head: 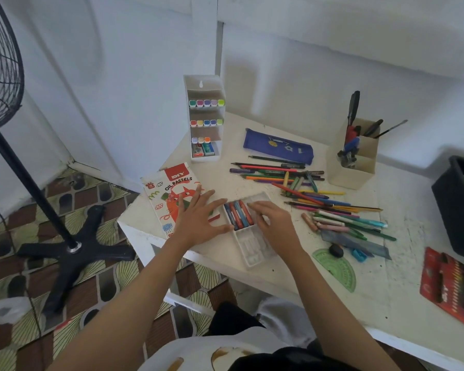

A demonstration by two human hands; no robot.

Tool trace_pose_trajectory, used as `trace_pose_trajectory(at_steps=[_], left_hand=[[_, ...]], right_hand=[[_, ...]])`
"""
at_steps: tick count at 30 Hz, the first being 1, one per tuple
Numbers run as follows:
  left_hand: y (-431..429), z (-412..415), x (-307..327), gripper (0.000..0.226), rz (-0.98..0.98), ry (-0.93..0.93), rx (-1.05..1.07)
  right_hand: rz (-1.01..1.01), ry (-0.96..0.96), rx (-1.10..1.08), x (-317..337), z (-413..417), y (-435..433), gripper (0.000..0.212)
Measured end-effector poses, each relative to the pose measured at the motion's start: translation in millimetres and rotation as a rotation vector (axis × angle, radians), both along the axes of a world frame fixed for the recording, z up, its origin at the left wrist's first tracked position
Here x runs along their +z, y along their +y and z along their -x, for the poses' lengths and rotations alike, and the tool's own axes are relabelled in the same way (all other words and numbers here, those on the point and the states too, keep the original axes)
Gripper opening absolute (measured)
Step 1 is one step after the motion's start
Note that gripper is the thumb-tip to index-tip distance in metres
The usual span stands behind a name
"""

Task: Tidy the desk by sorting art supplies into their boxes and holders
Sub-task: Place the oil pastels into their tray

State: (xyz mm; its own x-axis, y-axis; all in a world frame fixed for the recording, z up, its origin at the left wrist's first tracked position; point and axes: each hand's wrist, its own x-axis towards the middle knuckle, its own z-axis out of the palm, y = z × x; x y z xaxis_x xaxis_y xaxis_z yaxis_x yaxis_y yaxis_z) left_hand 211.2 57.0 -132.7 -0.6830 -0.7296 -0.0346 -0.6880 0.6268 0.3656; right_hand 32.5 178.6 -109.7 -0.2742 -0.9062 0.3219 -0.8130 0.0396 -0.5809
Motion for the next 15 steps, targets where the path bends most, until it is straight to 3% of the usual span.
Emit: trace_pose_trajectory(at_steps=[8,12,15], left_hand=[[1,1,2,0.103,0.011,-0.010,0.017],[4,3,9,0.107,0.015,-0.052,0.030],[6,2,9,0.105,0.022,-0.058,0.040]], right_hand=[[-0.164,0.194,0.102,-8,6,-10,0.030],[-0.170,0.279,0.147,-13,16,-9,0.045],[-0.221,0.218,0.176,-17,22,-5,0.054]])
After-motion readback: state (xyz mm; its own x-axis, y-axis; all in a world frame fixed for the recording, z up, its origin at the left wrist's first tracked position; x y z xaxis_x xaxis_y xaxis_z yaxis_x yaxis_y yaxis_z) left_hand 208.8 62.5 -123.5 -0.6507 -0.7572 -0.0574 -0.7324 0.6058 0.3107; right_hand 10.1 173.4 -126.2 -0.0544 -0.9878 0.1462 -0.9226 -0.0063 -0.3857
